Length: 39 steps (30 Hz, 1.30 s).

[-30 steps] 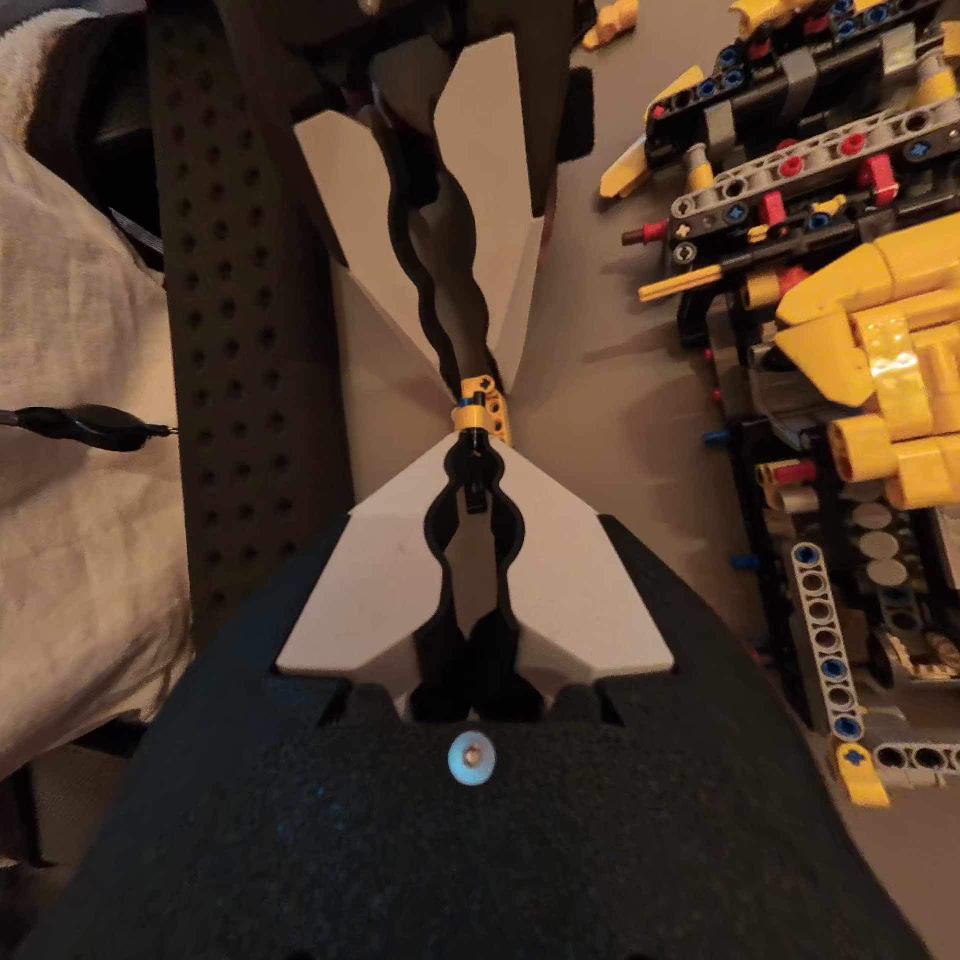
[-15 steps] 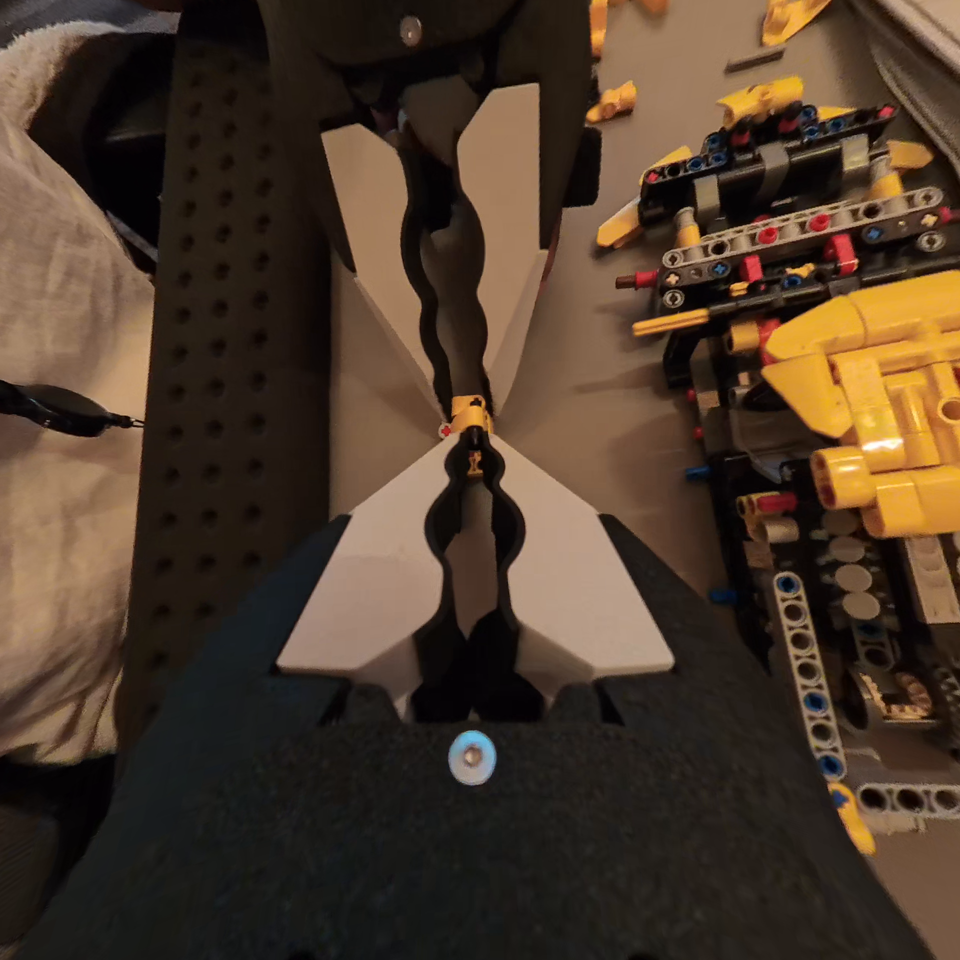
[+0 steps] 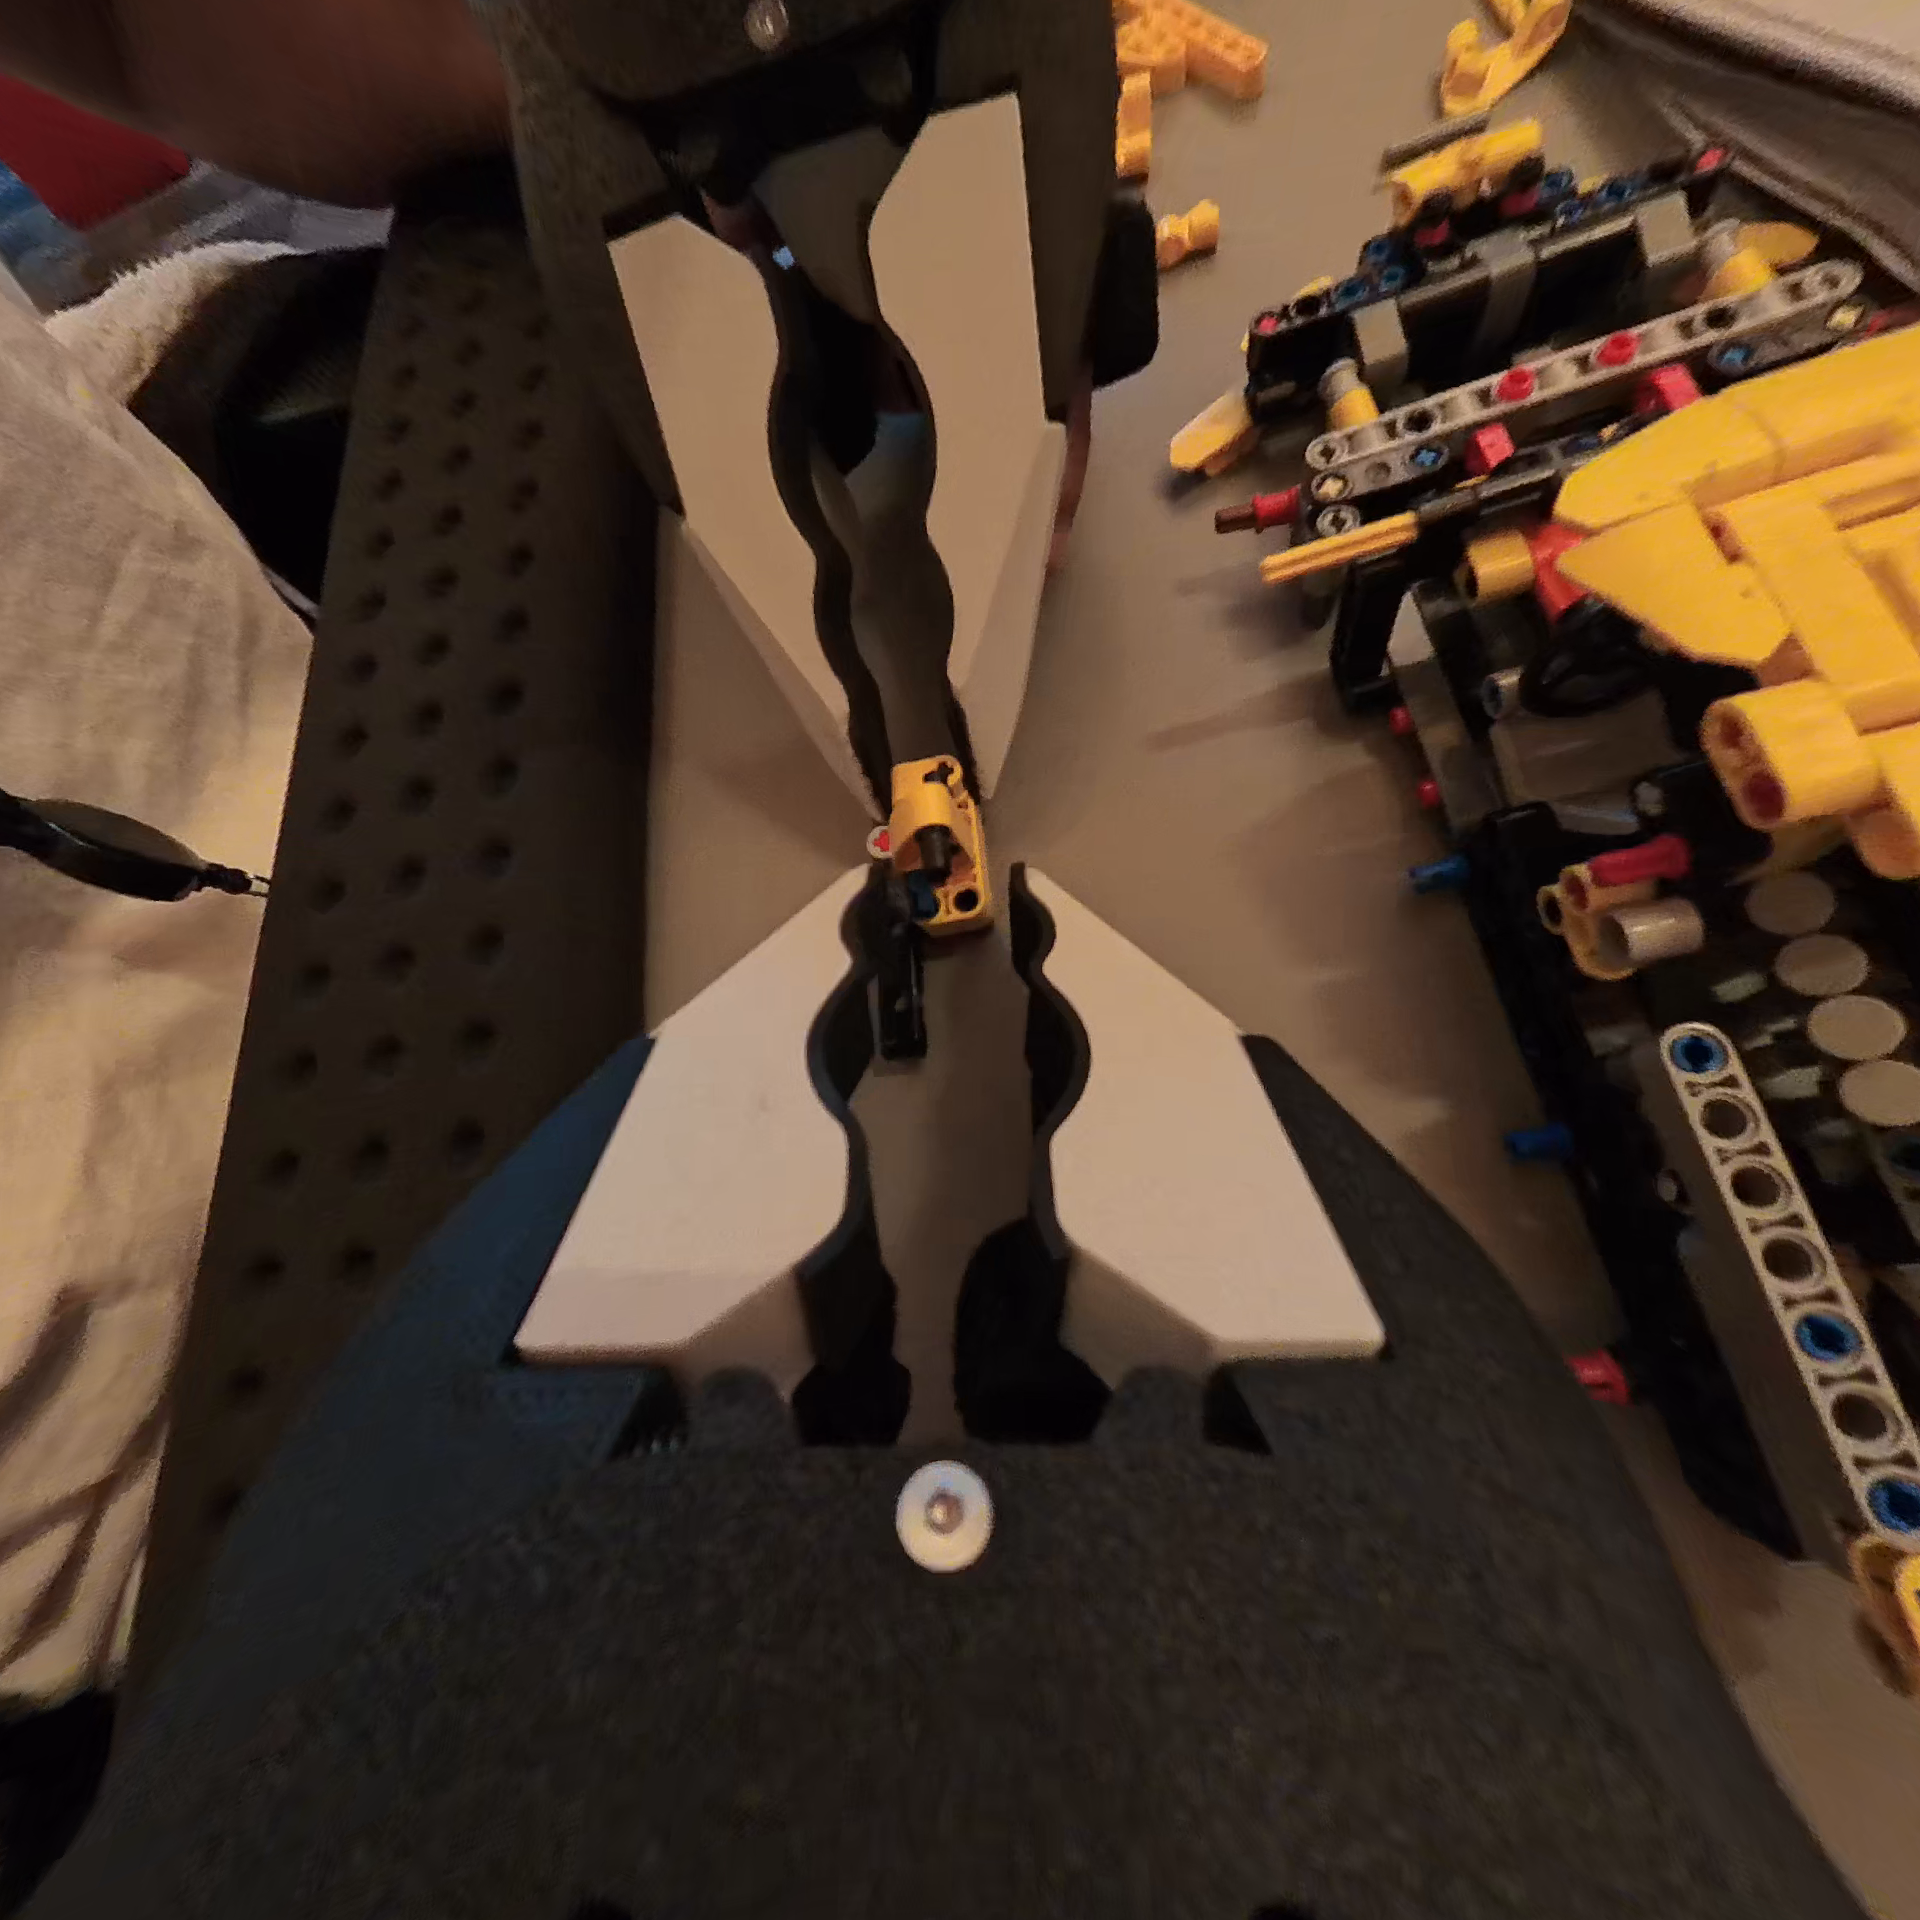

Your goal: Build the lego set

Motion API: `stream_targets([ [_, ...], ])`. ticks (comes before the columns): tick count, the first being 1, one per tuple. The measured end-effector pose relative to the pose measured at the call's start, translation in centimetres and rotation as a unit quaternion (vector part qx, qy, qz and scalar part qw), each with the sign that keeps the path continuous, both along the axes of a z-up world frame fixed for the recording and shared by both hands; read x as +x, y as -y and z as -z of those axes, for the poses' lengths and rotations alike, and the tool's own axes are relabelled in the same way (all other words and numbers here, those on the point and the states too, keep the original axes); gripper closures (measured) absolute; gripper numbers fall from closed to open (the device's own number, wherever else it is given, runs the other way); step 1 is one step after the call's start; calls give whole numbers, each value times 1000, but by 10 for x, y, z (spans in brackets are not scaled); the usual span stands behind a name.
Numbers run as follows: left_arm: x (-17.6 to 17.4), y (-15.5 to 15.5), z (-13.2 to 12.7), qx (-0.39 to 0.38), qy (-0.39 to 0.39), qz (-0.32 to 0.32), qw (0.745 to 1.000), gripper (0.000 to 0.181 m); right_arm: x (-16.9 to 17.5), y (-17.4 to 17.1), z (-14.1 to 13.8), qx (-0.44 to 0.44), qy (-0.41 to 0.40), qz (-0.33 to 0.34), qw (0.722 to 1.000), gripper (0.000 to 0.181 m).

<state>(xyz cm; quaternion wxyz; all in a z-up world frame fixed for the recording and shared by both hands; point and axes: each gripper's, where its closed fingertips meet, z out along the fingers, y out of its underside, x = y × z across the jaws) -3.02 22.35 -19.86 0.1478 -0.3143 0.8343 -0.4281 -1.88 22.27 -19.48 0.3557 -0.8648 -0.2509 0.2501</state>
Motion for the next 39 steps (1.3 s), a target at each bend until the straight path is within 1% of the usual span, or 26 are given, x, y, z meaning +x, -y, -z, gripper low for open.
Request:
stream_targets([
  [4, 0, 0, 0, 0, 0, 0, 1000, 165, -6, -1, -2, 44, 4, -12, 999, 155],
  [5, 0, 0, 0, 1, 1, 0, 1000, 165, -6, -2, -1, 53, 15, -10, 998, 158],
  [6, 0, 0, 0, 1, 1, 0, 1000, 165, -6, -3, 0, 62, 25, -9, 998, 167],
  [7, 0, 0, 0, 1, 1, 0, 1000, 165, -6, -4, -1, 73, 30, -8, 997, 167],
  [13, 0, 0, 0, 9, 9, 0, 1000, 166, -6, -4, 0, 70, 61, -5, 996, 167],
  [15, 0, 0, 0, 8, 7, -4, 1000, 166, -6, -4, 1, 80, 45, 14, 996, 166],
  [17, 1, 0, 0, 7, 7, -6, 1000, 166, -6, -3, 0, 58, 1, 36, 998, 167],
  [18, 1, 0, 0, 6, 6, -6, 1000, 166, -6, -4, 0, 59, 2, 38, 998, 167],
  [22, 0, 0, 0, 9, 8, -6, 1000, 166, -6, -3, 1, 103, 87, 19, 991, 167],
  [26, 0, 0, 0, 11, 9, -6, 1000, 166, -8, -6, 0, 135, 111, -6, 985, 166],
  [29, 0, 0, 0, 13, 12, -7, 1000, 166, -11, -9, 0, 109, 108, -7, 988, 166],
  [31, 1, 0, 0, 12, 11, -11, 1000, 166, -11, -9, 0, 84, 83, 1, 993, 167],
  [36, 0, 0, 0, 12, 11, -11, 1000, 166, -10, -8, -1, 85, 42, 5, 995, 166],
  [38, 3, -5, -2, 19, 15, -22, 999, 166, 1, -10, -5, 86, 48, 33, 995, 144],
  [39, 4, -9, -7, 13, 23, -32, 999, 166, 5, -10, -14, 94, 39, 48, 994, 140],
])
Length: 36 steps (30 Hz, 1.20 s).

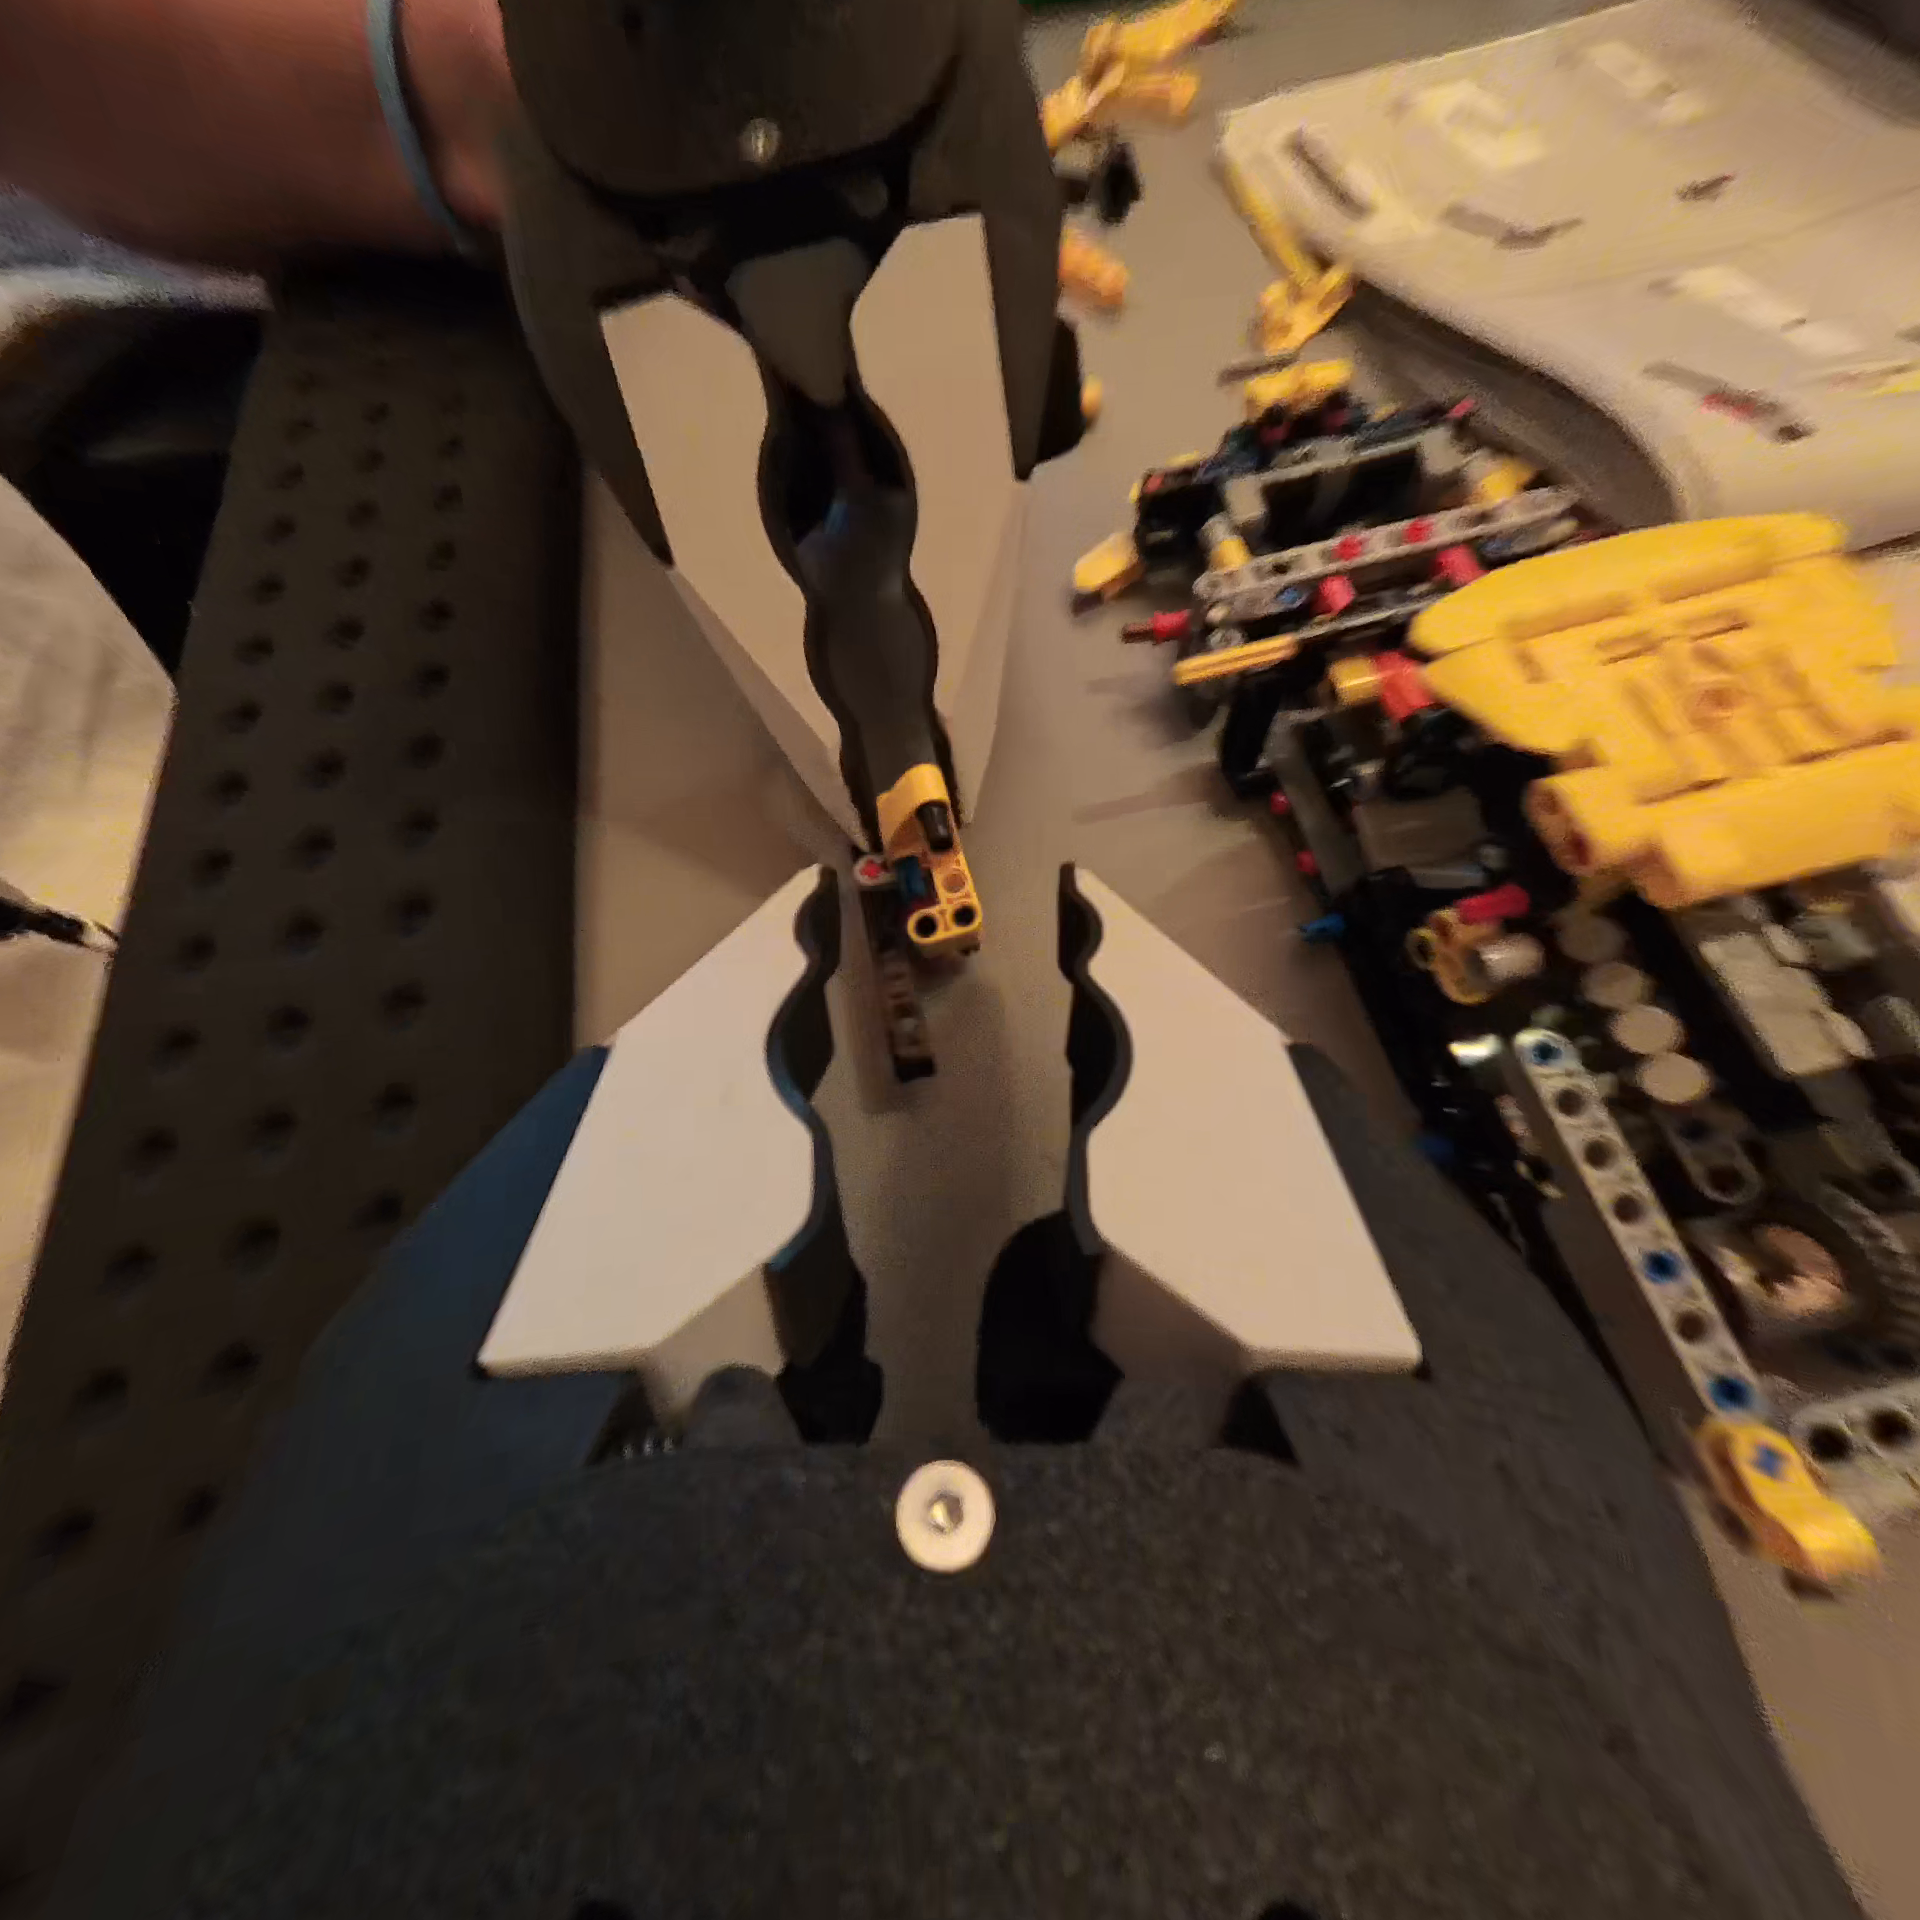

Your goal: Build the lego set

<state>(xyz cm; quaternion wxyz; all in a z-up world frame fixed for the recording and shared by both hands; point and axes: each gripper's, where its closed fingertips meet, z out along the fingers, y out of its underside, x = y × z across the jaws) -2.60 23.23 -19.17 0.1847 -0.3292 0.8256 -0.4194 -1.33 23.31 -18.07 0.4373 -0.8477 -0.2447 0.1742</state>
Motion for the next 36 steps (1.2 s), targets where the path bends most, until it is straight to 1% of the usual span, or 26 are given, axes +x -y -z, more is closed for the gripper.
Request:
stream_targets([
  [1, 1, -1, -8, -21, 8, -7, 1000, 166, 3, 0, -13, 20, -21, 14, 999, 141],
  [3, 3, -2, -33, -92, 25, -25, 995, 166, 7, 3, -30, 43, -55, 40, 997, 140],
  [5, 0, -2, -55, -161, 32, -21, 986, 166, 2, 7, -38, 54, -82, 43, 994, 129],
  [6, -2, -1, -63, -187, 39, -14, 981, 166, -6, 9, -46, 63, -111, 34, 991, 126],
  [7, -4, 0, -71, -208, 49, -3, 977, 166, -13, 11, -55, 73, -149, 23, 986, 128],
  [9, -10, 4, -83, -236, 62, 23, 969, 166, -25, 14, -71, 83, -211, -1, 974, 139],
  [11, -17, 10, -95, -263, 69, 52, 961, 166, -30, 14, -78, 96, -225, -4, 970, 141],
  [12, -17, 12, -99, -270, 75, 57, 958, 166, -34, 14, -80, 102, -224, -9, 969, 144],
  [14, -20, 16, -104, -279, 78, 67, 955, 166, -38, 15, -85, 120, -210, -9, 970, 157],
  [17, -17, 18, -107, -285, 75, 54, 954, 166, -34, 16, -88, 145, -174, 18, 974, 158],
  [20, -4, 11, -103, -298, 53, 0, 953, 164, -19, 11, -84, 170, -118, 78, 975, 158],
  [21, 1, 8, -99, -305, 40, -25, 951, 153, -12, 9, -82, 181, -87, 102, 974, 158],
  [22, 5, 5, -96, -315, 25, -44, 948, 147, -7, 8, -79, 187, -56, 122, 973, 158],
  [24, 10, 2, -93, -345, 6, -77, 935, 143, 10, 5, -75, 197, 0, 180, 964, 158],
  [27, 18, 1, -91, -385, -10, -121, 915, 143, 19, 3, -75, 211, 72, 223, 949, 158],
  [30, 26, 0, -91, -417, -18, -149, 897, 147, 17, 1, -71, 201, 103, 231, 946, 158],
  [33, 29, -5, -95, -446, -9, -162, 880, 167, 20, 2, -63, 190, 149, 241, 940, 158],
  [34, 29, -5, -96, -452, -8, -160, 878, 172, 20, 3, -61, 187, 157, 240, 940, 158],
  [36, 29, -3, -95, -446, -7, -160, 881, 173, 20, 4, -60, 186, 169, 246, 936, 158],
])
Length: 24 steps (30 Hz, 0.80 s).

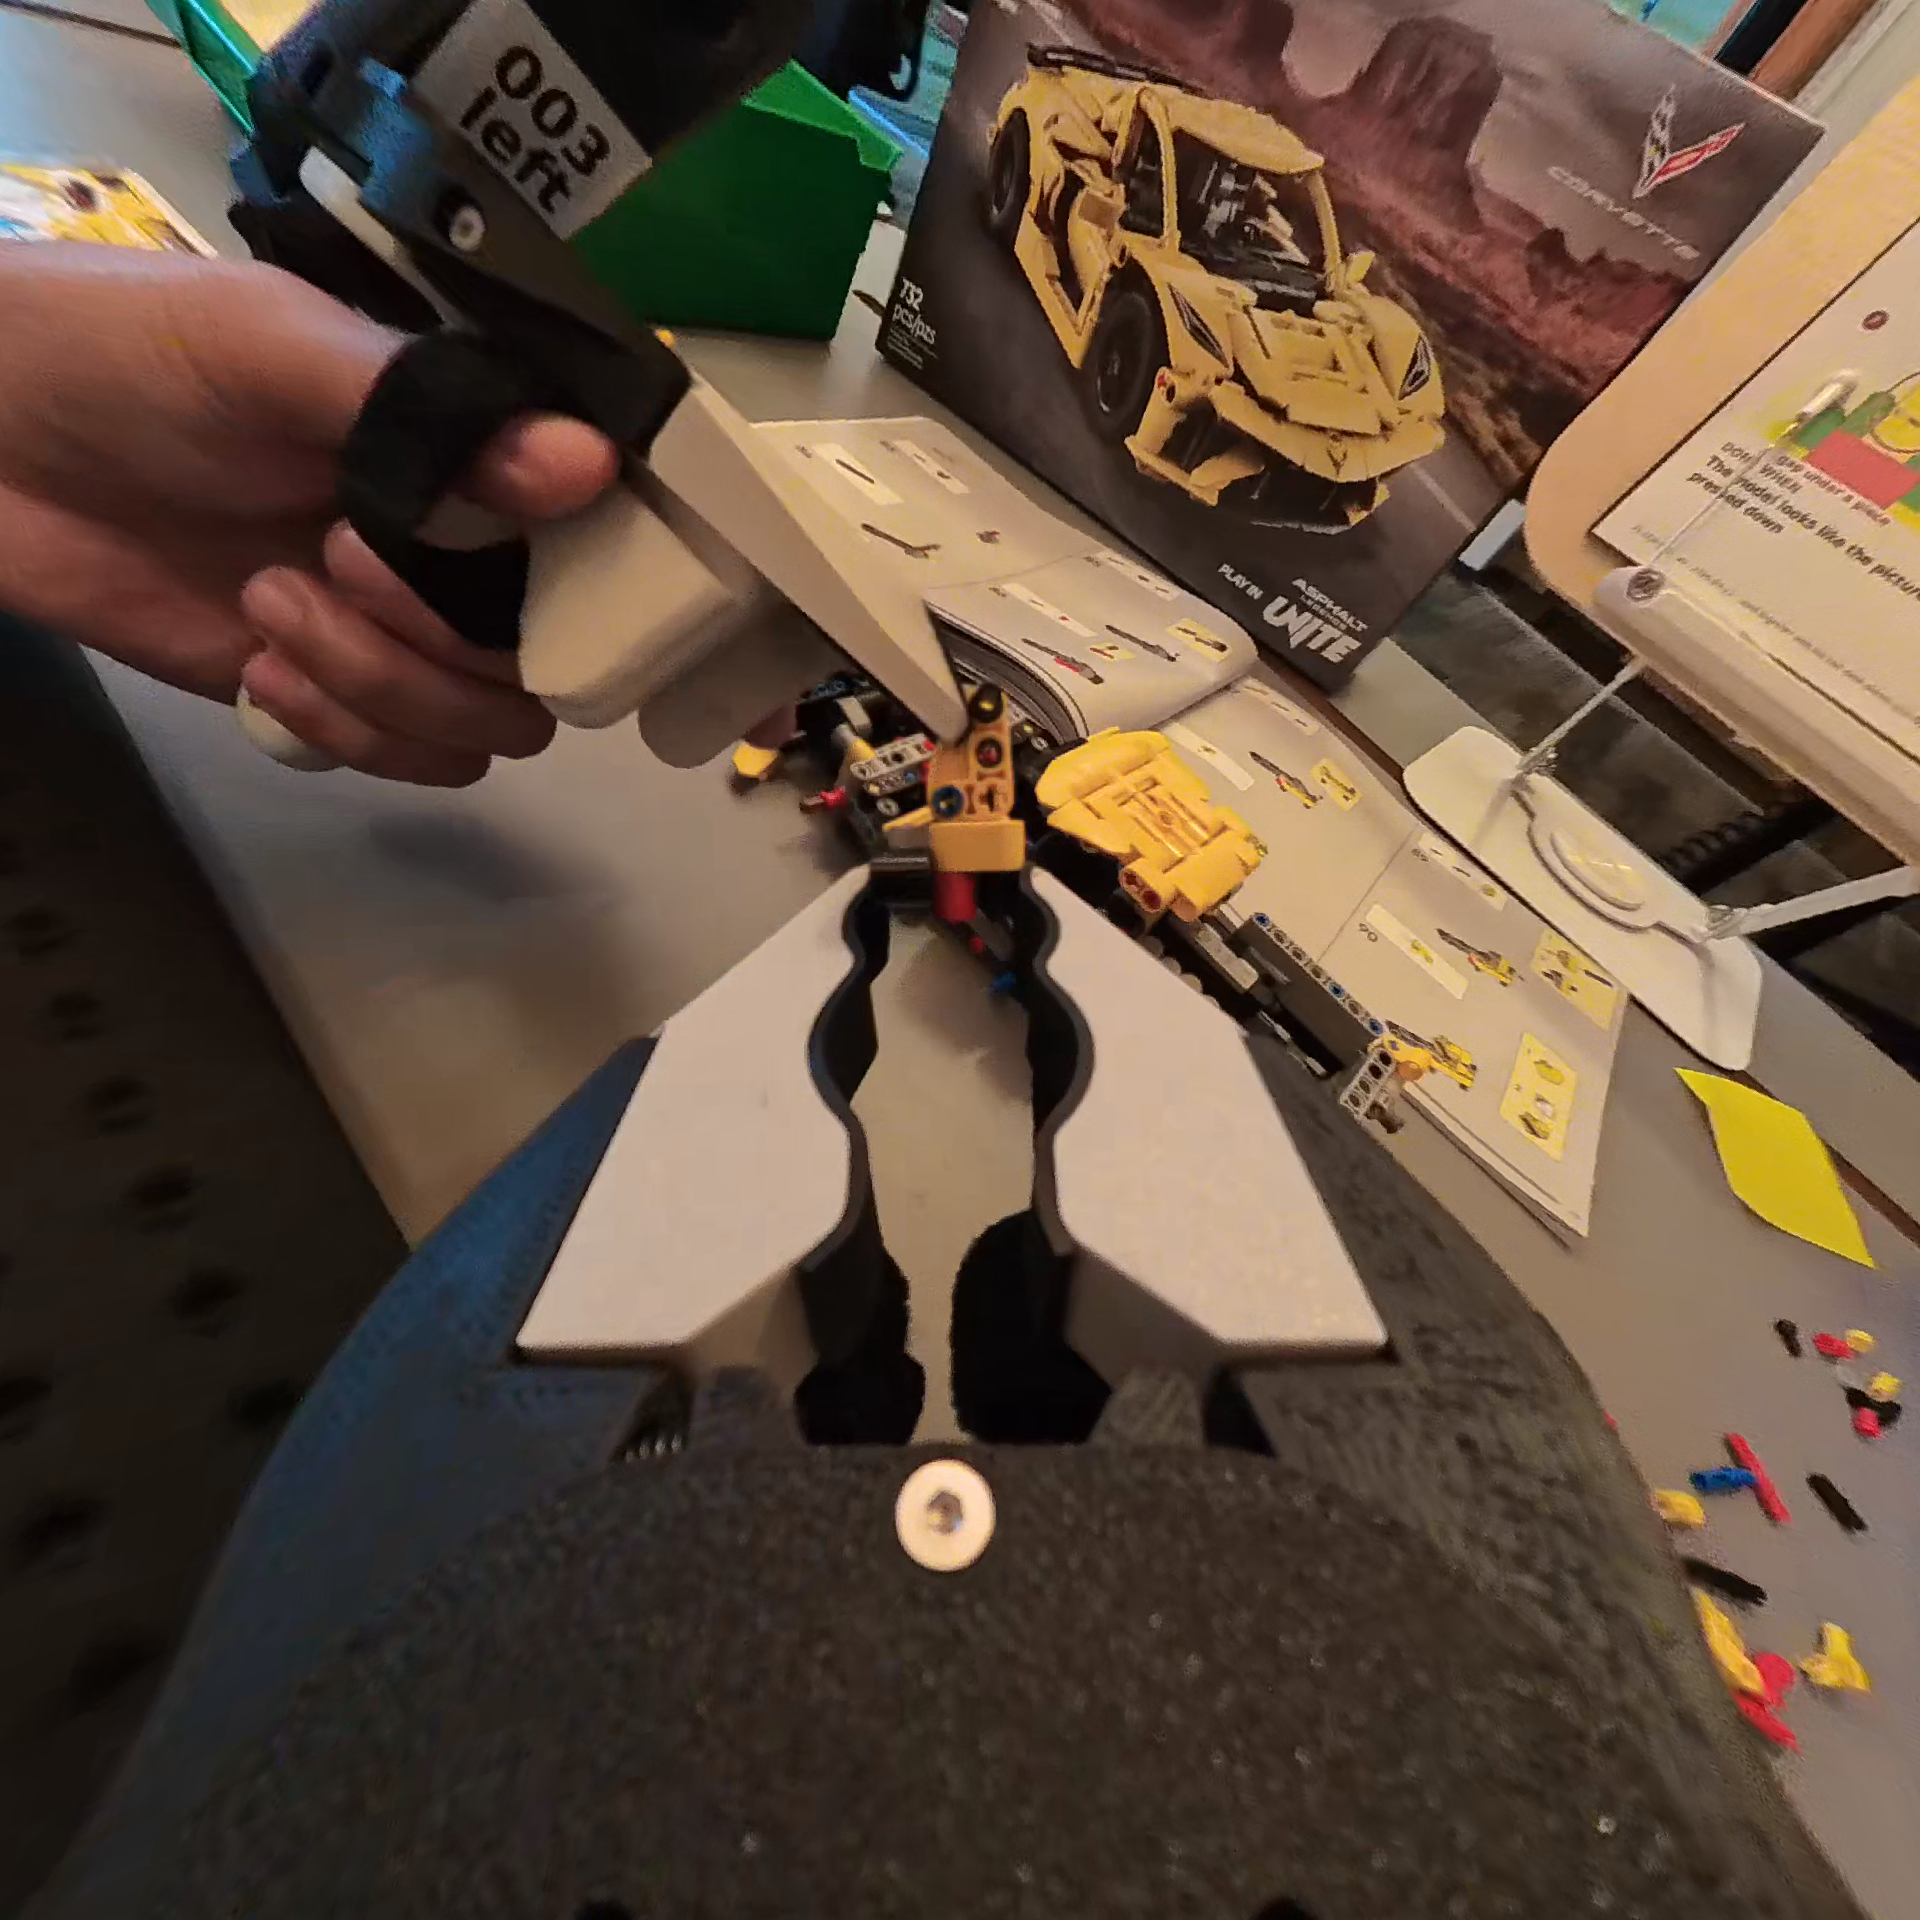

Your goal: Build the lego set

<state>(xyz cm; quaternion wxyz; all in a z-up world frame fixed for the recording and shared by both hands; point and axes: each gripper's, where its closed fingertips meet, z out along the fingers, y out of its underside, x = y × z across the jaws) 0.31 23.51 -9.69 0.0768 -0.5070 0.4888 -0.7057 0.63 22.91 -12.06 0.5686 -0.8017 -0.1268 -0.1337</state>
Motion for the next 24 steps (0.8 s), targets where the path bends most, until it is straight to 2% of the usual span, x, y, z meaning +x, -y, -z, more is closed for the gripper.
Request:
stream_targets([
  [4, 1, 5, 6, 24, -14, 5, 1000, 159, 7, 2, 1, -3, 32, 36, 999, 158],
  [7, 4, 3, 8, 23, -15, -8, 1000, 160, 5, 2, -1, 2, 34, 36, 999, 158],
  [10, 2, 4, 5, 9, -4, 5, 1000, 165, 1, 2, -3, 8, 36, 28, 999, 159],
  [13, -4, 6, 3, 56, 30, 12, 998, 166, -2, 3, -5, 19, 48, 23, 998, 158],
  [15, -10, 9, -1, 77, 49, 43, 995, 166, -11, 6, -11, 51, 35, 1, 998, 156],
  [17, -18, 10, -8, 111, 84, 72, 988, 166, -29, 13, -17, 57, -31, -60, 996, 139],
  [18, -23, 12, -9, 138, 96, 95, 981, 166, -41, 17, -22, 50, -89, -110, 989, 127],
  [19, -27, 13, -10, 170, 108, 110, 973, 166, -47, 22, -29, 43, -146, -147, 977, 123],
  [21, -34, 17, -16, 224, 147, 133, 954, 166, -52, 33, -43, 25, -253, -219, 942, 122],
  [22, -37, 19, -20, 244, 164, 141, 945, 166, -48, 35, -49, 21, -295, -234, 926, 124],
  [24, -40, 22, -26, 276, 188, 153, 930, 166, -41, 36, -48, 4, -331, -256, 908, 137],
])
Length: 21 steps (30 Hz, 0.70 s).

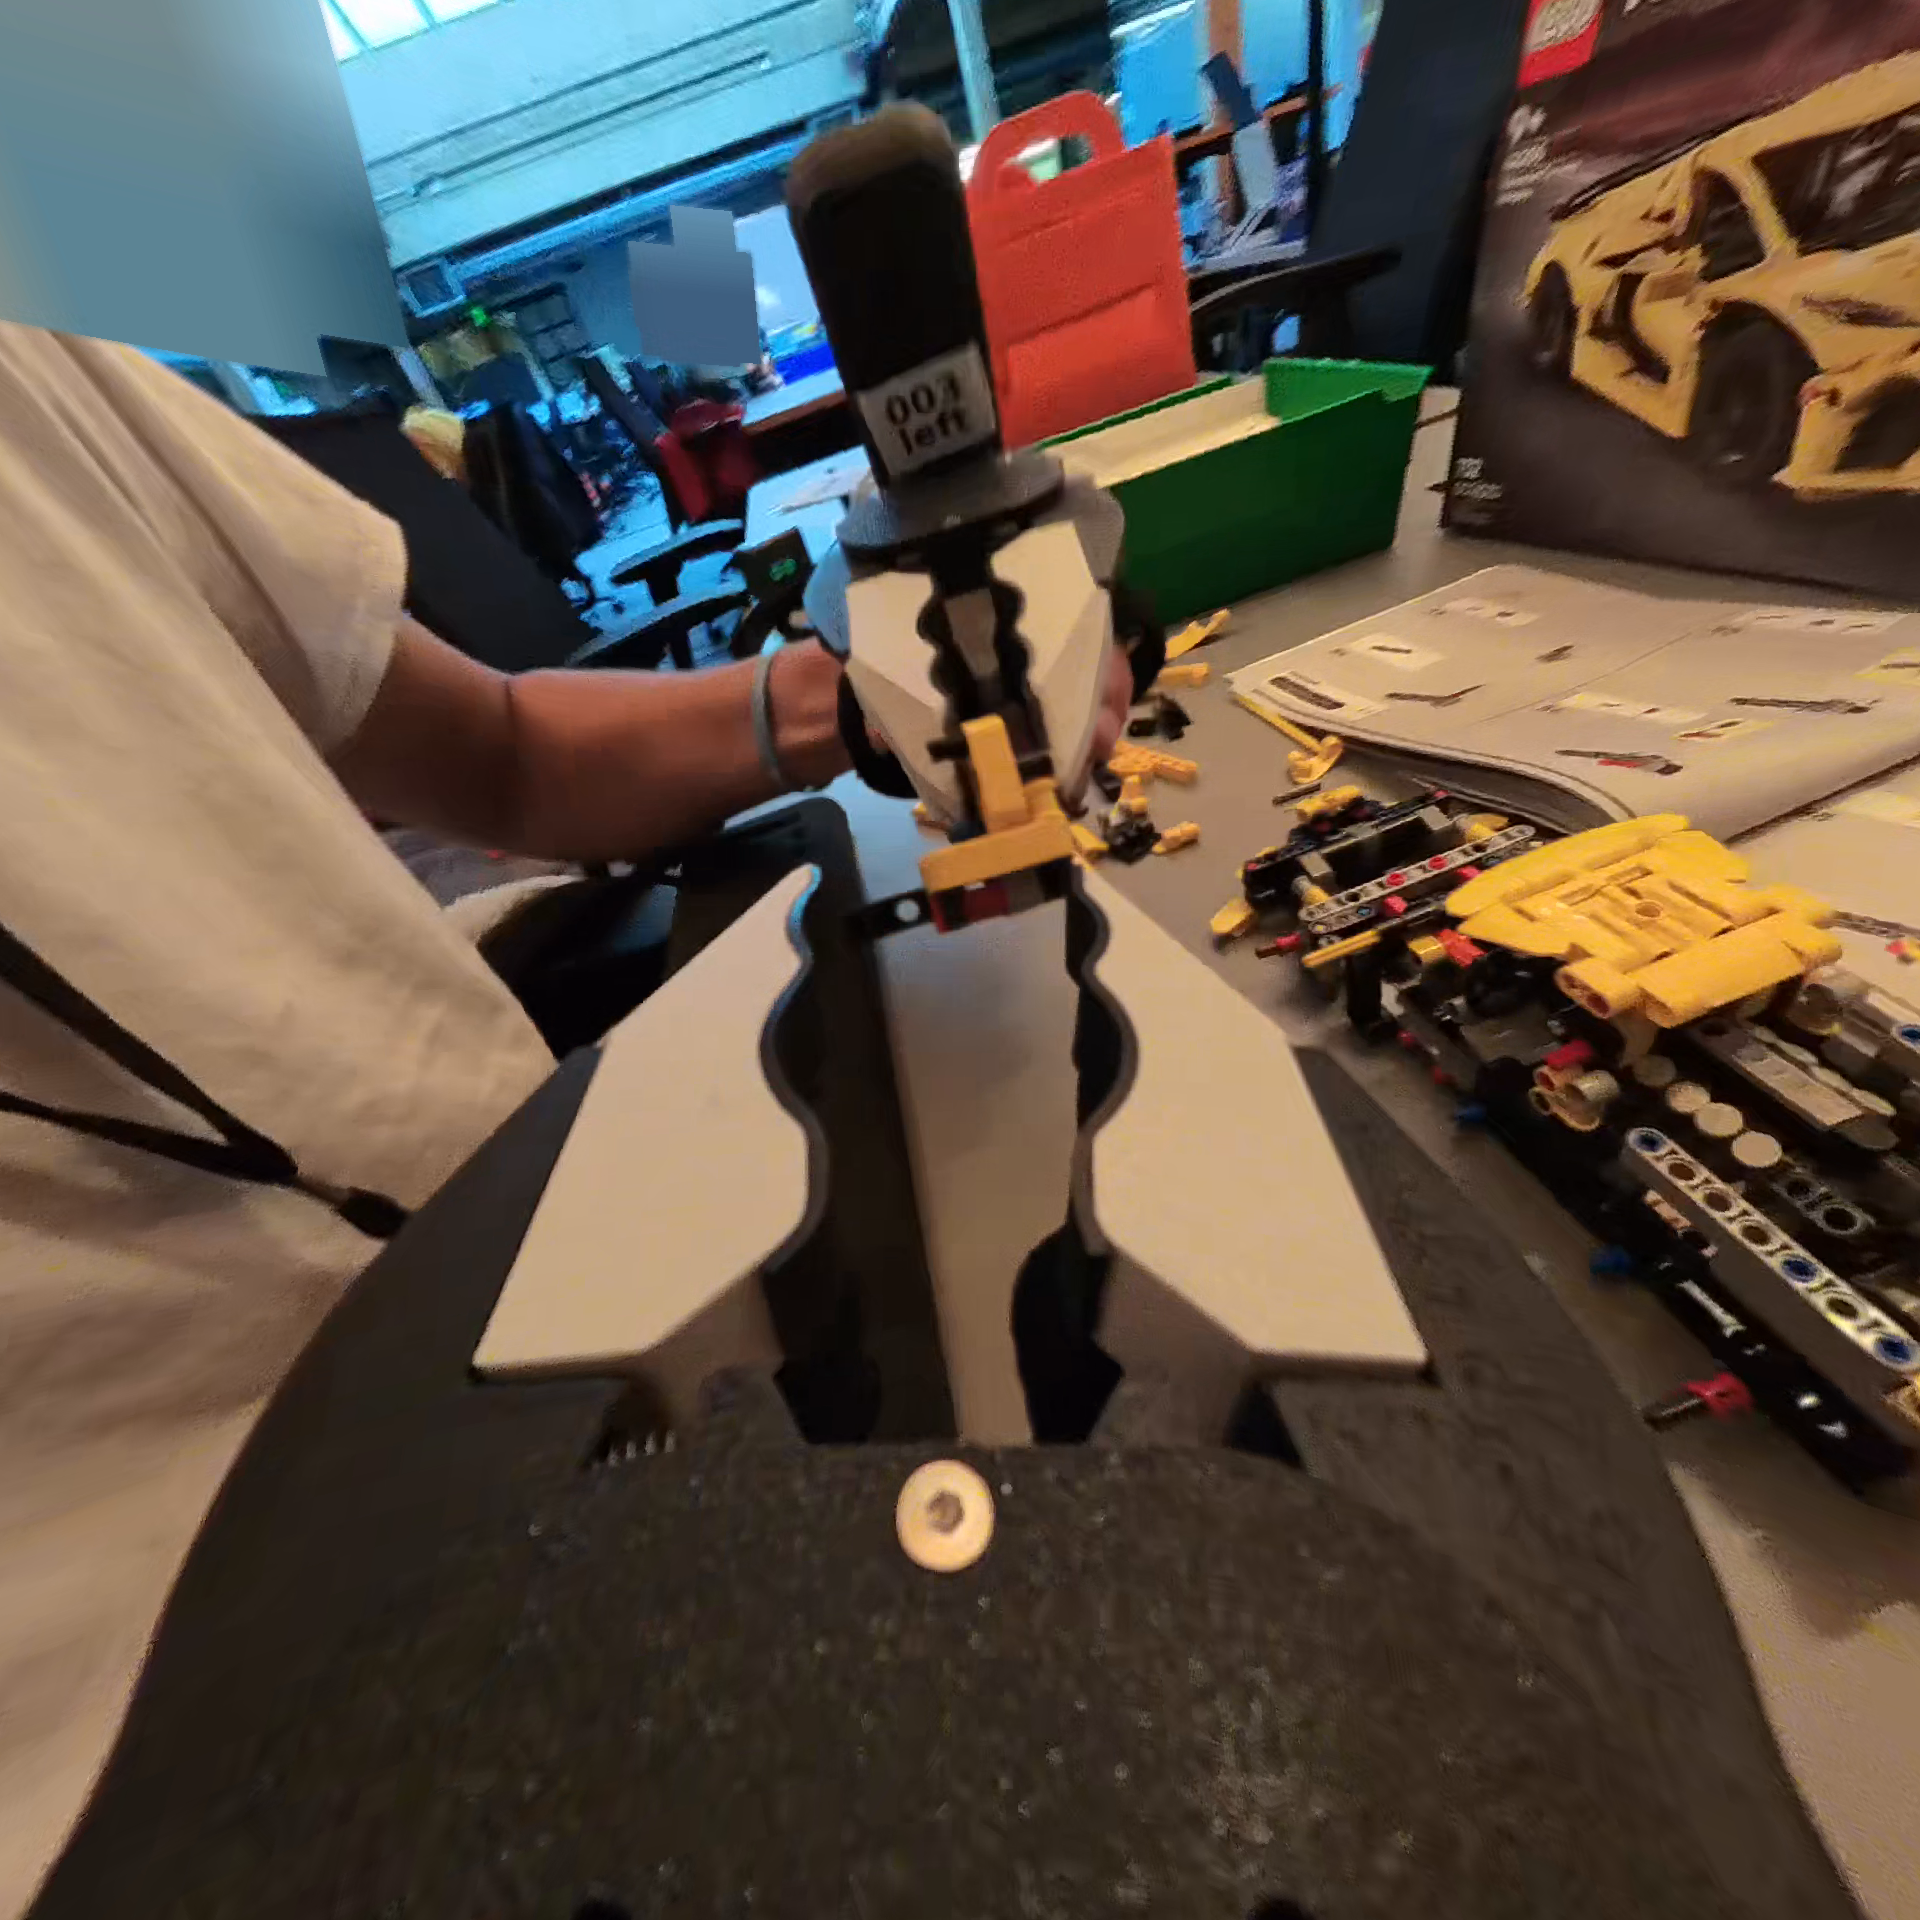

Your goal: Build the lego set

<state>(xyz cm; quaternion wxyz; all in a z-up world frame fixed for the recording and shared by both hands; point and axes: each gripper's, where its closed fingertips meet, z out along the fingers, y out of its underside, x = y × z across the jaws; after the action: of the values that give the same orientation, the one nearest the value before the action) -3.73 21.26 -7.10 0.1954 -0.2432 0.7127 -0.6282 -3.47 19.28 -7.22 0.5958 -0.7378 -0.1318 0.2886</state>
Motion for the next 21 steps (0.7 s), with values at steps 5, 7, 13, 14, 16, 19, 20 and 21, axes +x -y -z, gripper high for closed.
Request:
stream_targets([
  [5, -10, 14, -10, 14, 29, 42, 999, 166, -1, -3, -8, 31, 20, -29, 999, 144],
  [7, -10, 17, -9, 23, 34, 43, 998, 166, -6, -2, -10, 44, 40, -42, 997, 150],
  [13, -12, 27, -5, 40, 34, 49, 997, 166, -14, -2, -3, 26, 74, -66, 995, 165],
  [14, -12, 27, -4, 45, 32, 49, 997, 166, -14, -2, -2, 21, 78, -67, 995, 166],
  [16, -13, 29, -3, 46, 29, 53, 997, 166, -15, -1, 0, 13, 89, -72, 993, 166],
  [19, -12, 27, -2, 36, 22, 52, 998, 166, -14, -2, 1, 15, 91, -62, 994, 166],
  [20, -8, 24, -1, 29, 8, 46, 999, 166, -11, -5, 2, 12, 86, -53, 995, 166],
  [21, -2, 19, 1, 17, -14, 31, 999, 166, -4, -9, 4, 7, 83, -34, 996, 166],
])
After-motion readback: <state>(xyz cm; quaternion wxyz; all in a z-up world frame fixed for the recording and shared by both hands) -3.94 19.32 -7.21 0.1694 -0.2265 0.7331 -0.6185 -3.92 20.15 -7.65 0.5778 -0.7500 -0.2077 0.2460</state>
